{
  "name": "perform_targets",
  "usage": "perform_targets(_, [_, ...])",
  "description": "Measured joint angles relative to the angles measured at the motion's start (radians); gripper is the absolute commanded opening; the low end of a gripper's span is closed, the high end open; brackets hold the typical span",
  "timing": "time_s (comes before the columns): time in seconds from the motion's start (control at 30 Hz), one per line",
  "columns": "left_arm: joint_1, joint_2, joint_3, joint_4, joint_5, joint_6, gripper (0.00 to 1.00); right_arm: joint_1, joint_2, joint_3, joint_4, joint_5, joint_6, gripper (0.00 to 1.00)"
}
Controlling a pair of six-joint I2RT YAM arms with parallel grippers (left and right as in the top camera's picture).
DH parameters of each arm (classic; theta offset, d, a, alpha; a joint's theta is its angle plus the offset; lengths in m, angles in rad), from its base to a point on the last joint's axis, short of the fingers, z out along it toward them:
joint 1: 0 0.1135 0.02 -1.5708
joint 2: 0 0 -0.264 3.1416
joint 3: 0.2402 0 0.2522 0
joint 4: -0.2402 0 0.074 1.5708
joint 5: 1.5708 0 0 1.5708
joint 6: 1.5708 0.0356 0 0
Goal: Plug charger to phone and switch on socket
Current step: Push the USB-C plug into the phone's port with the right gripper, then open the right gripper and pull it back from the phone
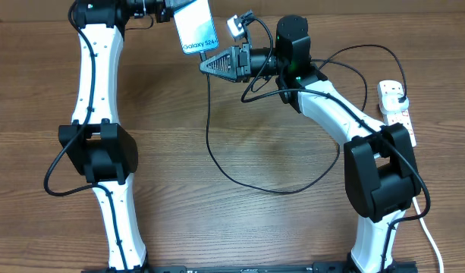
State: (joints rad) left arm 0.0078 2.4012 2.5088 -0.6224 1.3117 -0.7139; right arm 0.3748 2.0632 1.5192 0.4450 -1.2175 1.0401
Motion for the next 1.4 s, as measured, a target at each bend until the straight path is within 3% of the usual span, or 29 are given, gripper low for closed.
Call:
perform_targets(0.5, [-0.008, 0.0, 0.002, 0.002, 0.02, 0.008, 0.04, -0.002, 0.0, -0.001, 0.034, -0.024, 0.035, 0.04])
perform_targets(0.53, [-0.008, 0.0, 0.002, 0.003, 0.02, 0.008, 0.04, -0.002, 0.0, -0.001, 0.034, -0.024, 0.036, 0.1])
perform_targets(0.63, [-0.01, 0.0, 0.002, -0.003, 0.029, 0.016, 0.04, -0.002, 0.0, -0.001, 0.047, 0.01, 0.036, 0.43])
perform_targets(0.67, [-0.015, 0.0, 0.002, -0.01, 0.042, 0.019, 0.04, -0.006, 0.0, 0.0, 0.056, 0.037, 0.036, 0.7])
perform_targets(0.73, [-0.029, 0.0, 0.002, -0.013, 0.052, 0.024, 0.04, -0.02, -0.001, 0.0, 0.058, 0.066, 0.04, 0.99])
perform_targets(1.23, [0.037, 0.0, 0.002, -0.058, 0.065, 0.037, 0.04, -0.057, -0.002, 0.0, 0.032, 0.065, 0.037, 1.0])
perform_targets(1.33, [0.051, 0.0, 0.002, -0.061, 0.065, 0.037, 0.04, -0.087, -0.003, 0.003, -0.092, 0.093, 0.019, 1.0])
perform_targets(1.4, [0.053, 0.0, 0.002, -0.062, 0.065, 0.037, 0.04, -0.124, -0.003, 0.009, -0.27, 0.134, -0.033, 1.0])
